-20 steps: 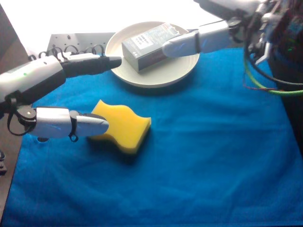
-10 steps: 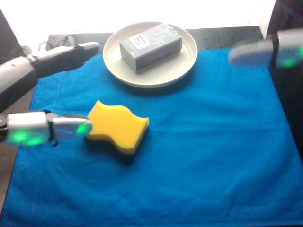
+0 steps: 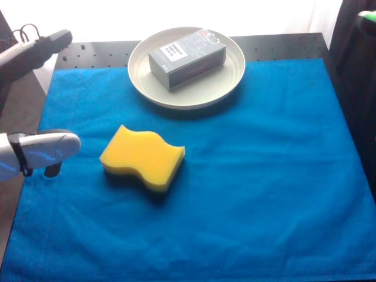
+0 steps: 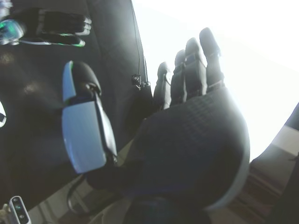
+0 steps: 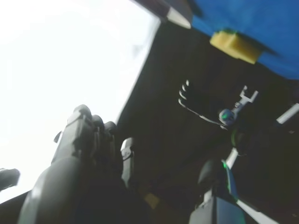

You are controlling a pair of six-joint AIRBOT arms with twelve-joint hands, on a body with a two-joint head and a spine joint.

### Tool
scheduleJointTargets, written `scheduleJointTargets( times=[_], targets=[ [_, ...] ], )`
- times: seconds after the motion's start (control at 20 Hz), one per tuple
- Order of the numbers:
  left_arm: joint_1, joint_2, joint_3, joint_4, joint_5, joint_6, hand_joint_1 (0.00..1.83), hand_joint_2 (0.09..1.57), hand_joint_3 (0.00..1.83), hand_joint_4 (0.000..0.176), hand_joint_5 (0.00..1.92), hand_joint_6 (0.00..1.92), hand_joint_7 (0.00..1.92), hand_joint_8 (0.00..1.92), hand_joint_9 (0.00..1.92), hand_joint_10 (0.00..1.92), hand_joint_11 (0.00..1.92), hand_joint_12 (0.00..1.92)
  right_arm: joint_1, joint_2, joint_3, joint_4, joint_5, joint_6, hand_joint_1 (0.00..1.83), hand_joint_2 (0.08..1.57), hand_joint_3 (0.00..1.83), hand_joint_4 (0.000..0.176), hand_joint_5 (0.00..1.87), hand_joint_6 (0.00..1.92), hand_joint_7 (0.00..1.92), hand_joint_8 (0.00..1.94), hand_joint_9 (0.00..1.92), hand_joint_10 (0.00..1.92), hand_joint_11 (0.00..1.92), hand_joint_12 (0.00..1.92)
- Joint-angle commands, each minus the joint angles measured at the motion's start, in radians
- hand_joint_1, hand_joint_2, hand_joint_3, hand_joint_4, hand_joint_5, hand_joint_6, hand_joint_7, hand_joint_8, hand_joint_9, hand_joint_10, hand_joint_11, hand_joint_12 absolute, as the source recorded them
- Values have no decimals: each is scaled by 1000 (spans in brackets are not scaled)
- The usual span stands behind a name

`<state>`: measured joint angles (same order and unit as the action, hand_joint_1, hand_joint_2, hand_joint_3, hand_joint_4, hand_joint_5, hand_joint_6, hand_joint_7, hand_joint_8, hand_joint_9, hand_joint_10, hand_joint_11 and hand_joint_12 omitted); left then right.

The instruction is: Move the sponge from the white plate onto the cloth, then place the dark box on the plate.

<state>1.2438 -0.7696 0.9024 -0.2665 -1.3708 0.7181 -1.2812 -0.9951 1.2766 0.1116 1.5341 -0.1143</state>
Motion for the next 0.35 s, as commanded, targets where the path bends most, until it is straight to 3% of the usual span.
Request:
scheduleJointTargets(
  times=[0.0, 0.1, 0.2, 0.25, 0.3],
  targets=[
    [6, 2, -2, -18, -144, -4, 487, 955, 0, 98, 87, 0, 108, 0, 147, 0, 0, 555, -3, 1, -7, 32, 148, 5, 686, 906, 3, 176, 127, 0, 109, 0, 16, 0, 0, 0],
    [41, 5, -16, -40, -179, -4, 456, 937, 0, 110, 47, 0, 55, 0, 94, 0, 0, 533, -23, 1, -17, 41, 155, 5, 673, 900, 0, 176, 129, 1, 103, 0, 0, 0, 0, 0],
    [82, 9, -28, -69, -234, -4, 355, 950, 0, 153, 7, 0, 36, 0, 58, 0, 0, 556, -24, 0, -24, 42, 159, 5, 658, 904, 2, 176, 142, 6, 123, 8, 33, 12, 0, 0],
    [95, 11, -32, -77, -253, -4, 336, 953, 2, 159, 1, 0, 36, 0, 73, 6, 0, 563, -24, -3, -26, 42, 163, 5, 645, 892, 0, 176, 144, 6, 117, 4, 32, 10, 0, 0],
    [99, 13, -36, -75, -265, -4, 385, 952, 0, 165, 0, 0, 3, 0, 38, 11, 0, 374, -24, -7, -26, 42, 163, 5, 648, 906, 4, 176, 150, 6, 83, 0, 4, 0, 0, 0]
  ],
)
